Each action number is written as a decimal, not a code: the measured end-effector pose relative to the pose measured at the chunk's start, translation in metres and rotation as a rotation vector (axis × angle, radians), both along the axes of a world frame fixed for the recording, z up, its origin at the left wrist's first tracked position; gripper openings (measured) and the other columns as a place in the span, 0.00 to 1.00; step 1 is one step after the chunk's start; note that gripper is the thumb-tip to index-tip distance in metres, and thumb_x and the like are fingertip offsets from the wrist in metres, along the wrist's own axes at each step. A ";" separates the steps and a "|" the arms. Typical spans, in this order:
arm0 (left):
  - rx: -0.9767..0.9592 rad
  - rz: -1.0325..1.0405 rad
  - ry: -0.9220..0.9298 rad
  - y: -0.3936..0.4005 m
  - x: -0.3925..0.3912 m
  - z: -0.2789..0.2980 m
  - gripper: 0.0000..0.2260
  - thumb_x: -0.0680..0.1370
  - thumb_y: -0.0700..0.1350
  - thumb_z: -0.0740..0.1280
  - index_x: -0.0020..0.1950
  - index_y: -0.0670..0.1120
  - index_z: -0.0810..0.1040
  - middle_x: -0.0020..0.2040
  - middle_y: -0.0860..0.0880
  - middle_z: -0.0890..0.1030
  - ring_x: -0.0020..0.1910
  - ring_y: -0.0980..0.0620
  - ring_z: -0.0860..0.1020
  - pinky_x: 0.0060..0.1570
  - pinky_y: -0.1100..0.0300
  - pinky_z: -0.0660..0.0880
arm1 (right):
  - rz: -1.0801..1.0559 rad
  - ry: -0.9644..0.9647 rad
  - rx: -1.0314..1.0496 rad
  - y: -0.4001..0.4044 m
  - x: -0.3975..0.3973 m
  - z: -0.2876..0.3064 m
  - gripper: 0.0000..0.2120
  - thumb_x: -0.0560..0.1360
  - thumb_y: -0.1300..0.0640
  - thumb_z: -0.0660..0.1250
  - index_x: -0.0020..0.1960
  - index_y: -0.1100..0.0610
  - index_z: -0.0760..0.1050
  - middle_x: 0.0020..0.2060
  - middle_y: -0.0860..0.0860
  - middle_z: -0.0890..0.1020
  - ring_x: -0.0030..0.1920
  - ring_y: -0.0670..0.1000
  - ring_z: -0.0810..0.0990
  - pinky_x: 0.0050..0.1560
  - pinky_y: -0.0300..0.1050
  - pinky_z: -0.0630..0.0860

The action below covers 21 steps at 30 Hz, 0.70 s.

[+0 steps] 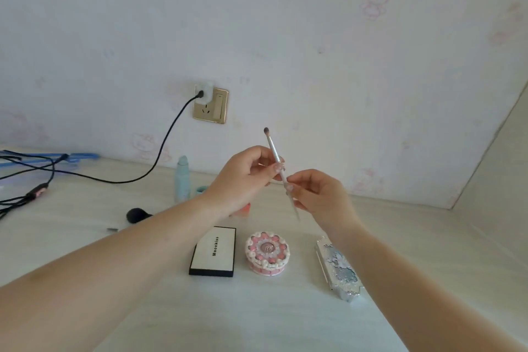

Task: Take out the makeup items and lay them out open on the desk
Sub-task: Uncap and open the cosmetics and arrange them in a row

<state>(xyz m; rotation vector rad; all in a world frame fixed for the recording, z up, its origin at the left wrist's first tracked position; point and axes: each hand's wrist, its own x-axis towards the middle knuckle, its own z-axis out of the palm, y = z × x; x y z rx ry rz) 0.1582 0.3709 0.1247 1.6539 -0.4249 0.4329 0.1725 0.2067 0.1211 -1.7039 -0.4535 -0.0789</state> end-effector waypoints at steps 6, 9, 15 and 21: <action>-0.175 0.030 0.101 0.077 -0.046 -0.015 0.03 0.77 0.40 0.67 0.46 0.47 0.76 0.40 0.55 0.83 0.42 0.56 0.84 0.38 0.68 0.76 | 0.154 -0.019 -0.140 0.063 -0.033 -0.008 0.09 0.71 0.64 0.70 0.41 0.51 0.80 0.32 0.45 0.84 0.35 0.43 0.80 0.41 0.38 0.78; -0.162 0.085 0.143 0.123 -0.067 -0.026 0.06 0.75 0.36 0.67 0.45 0.47 0.75 0.38 0.54 0.83 0.40 0.57 0.83 0.36 0.68 0.76 | 0.155 -0.007 -0.190 0.092 -0.043 -0.026 0.09 0.71 0.62 0.71 0.40 0.49 0.81 0.35 0.45 0.84 0.40 0.45 0.80 0.45 0.39 0.76; 0.146 0.285 0.302 0.193 -0.099 -0.067 0.07 0.72 0.37 0.72 0.40 0.48 0.78 0.37 0.52 0.80 0.34 0.60 0.77 0.36 0.68 0.72 | 0.129 -0.088 -0.479 0.144 -0.051 -0.064 0.09 0.71 0.55 0.71 0.37 0.41 0.78 0.33 0.39 0.81 0.35 0.35 0.77 0.44 0.29 0.71; 0.648 0.427 0.312 0.218 -0.103 -0.097 0.06 0.70 0.45 0.73 0.39 0.56 0.80 0.36 0.59 0.80 0.39 0.59 0.77 0.40 0.69 0.70 | 0.147 -0.197 -0.818 0.166 -0.045 -0.083 0.04 0.73 0.53 0.68 0.46 0.45 0.79 0.35 0.38 0.78 0.38 0.36 0.76 0.38 0.26 0.70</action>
